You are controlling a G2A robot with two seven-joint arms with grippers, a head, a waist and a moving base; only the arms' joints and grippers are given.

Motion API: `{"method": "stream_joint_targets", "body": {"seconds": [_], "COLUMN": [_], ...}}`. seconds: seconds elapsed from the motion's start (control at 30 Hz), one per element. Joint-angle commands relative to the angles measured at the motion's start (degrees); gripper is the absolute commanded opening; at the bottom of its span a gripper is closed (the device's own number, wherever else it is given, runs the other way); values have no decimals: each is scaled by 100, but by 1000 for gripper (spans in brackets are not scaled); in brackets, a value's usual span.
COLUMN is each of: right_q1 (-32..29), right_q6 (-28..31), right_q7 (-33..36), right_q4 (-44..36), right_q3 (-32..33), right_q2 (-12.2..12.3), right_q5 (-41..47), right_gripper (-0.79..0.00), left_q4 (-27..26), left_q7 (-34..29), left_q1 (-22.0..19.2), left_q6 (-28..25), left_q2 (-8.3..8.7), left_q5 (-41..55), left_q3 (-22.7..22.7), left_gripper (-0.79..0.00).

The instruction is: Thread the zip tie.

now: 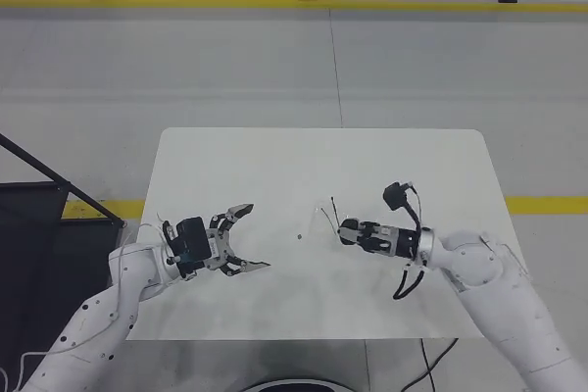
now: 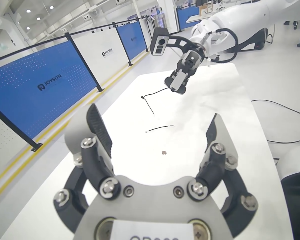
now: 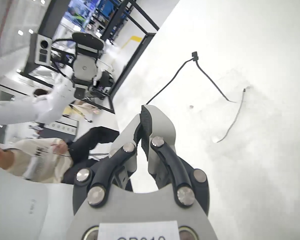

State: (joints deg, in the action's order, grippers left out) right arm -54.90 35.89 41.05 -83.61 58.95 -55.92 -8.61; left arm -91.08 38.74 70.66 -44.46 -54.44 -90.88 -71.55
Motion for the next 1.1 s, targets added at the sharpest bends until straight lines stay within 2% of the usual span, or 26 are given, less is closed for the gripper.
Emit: {"method": "stream_joint_targets", "body": {"seconds": [0.0,0.17,0.5,0.6,0.7,0.87,1.07], "right_q1": [-237,-808,-808,-806,-895,-1038,-775], "right_q6": [-175,-768,-768,-764,-893,-1241,-1183], "right_q7": [-392,-1040,-1040,-979,-672,394,1503], "right_q4": [-407,-1209,-1209,-1353,-1726,-2399,-2780], "right_q3": [158,500,500,526,585,647,294], "right_q2": [41,126,126,141,184,262,251], "right_q5": [-816,-2135,-2135,-2615,-3263,-4172,-4901], "right_gripper": [-785,-785,-785,-785,-785,-785,-785], "left_q4": [9,19,24,12,48,69,47], "left_q7": [17,73,130,138,189,209,229], "left_q1": [-8,-28,-22,-1,18,6,-10], "left_q6": [-5,-14,21,37,33,35,36], "left_q2": [0,0,2,8,16,13,14], "left_q5": [-2,-43,-99,-149,-143,-155,-175], "left_q3": [7,33,66,61,36,69,94], "left_gripper": [0,0,0,0,0,0,0]}}
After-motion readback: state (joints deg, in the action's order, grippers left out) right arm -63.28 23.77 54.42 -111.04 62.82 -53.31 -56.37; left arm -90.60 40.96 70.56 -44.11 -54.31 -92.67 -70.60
